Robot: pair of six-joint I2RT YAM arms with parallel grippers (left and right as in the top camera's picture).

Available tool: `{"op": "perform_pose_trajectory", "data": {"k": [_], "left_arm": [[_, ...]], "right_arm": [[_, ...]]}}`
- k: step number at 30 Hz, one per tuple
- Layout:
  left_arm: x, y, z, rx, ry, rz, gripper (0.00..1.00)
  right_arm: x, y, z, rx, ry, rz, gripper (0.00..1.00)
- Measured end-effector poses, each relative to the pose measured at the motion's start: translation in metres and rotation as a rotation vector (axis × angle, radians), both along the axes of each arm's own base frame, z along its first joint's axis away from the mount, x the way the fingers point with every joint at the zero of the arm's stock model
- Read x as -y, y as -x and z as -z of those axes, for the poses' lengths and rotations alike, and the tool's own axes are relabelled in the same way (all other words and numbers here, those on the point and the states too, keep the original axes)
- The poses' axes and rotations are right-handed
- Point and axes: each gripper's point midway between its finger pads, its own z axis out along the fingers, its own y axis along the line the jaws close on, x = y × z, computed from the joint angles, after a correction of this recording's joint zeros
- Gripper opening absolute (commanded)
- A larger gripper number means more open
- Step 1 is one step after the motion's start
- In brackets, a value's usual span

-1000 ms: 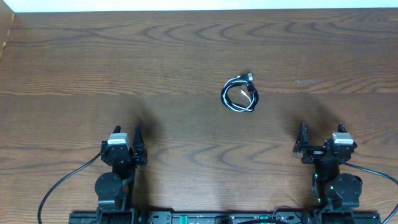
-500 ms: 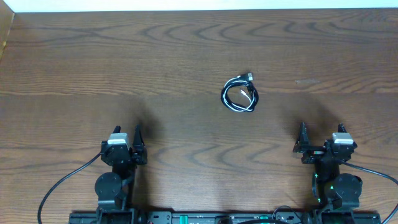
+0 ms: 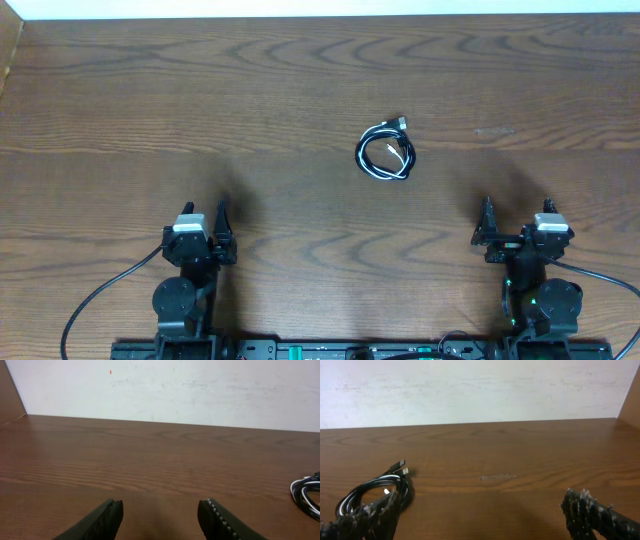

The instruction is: Untangle cables

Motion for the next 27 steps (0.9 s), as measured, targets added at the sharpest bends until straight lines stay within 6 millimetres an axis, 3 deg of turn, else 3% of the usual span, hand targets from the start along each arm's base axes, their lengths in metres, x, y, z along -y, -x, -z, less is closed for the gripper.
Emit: {"op": "perform_pose_trajectory", "data": {"k": [21,27], "left_arm": [[0.000,0.000,0.000,0.000,0.000,0.000,0.54],[0.000,0.000,0.000,0.000,-0.019,0.002,0.54]], "right_arm": [[-0.003,0.000,-0.002,0.009,-0.001,-0.015,0.99],[-0.016,0.000,-0.002,0.008,-0.006,-0.091,0.99]]}}
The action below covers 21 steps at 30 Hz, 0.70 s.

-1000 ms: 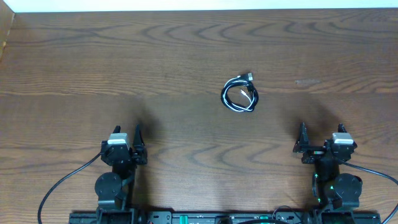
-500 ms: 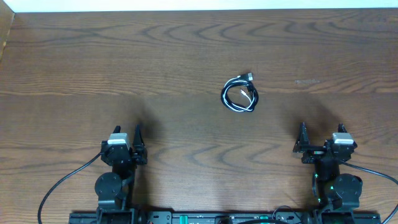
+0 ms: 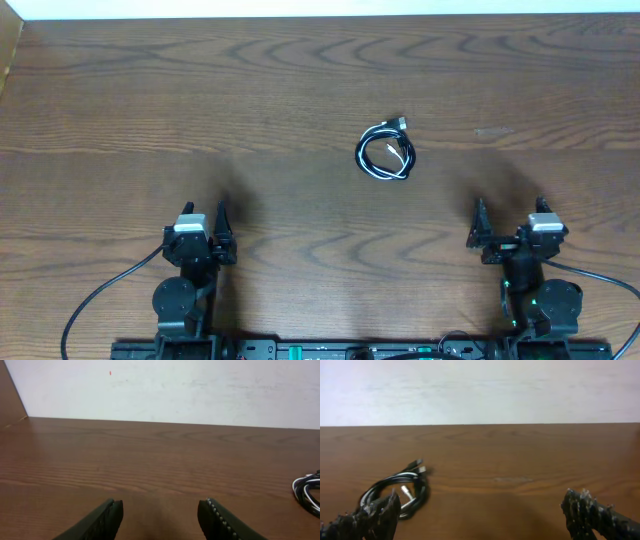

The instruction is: Untangle cables

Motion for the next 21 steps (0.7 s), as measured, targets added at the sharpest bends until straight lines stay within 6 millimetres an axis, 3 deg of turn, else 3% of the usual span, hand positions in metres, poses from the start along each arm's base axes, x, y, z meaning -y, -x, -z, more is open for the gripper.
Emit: {"op": "perform_pose_trajectory", "data": {"k": [7,14,21], "left_arm": [[0.003,0.000,0.000,-0.004,0.003,0.017,0.54],[0.016,0.007,0.001,-0.061,0.015,0.094,0.54],[0.022,0.021,-0.045,-0.026,0.013,0.127,0.54]], "right_arm": [[-0.006,0.002,-0.006,0.000,-0.002,-0.035,0.99],[-0.009,0.019,-0.050,-0.003,-0.005,-0.053,0.99],[-0.012,0.047,-0.094,-0.007,-0.008,-0.076,0.99]]}}
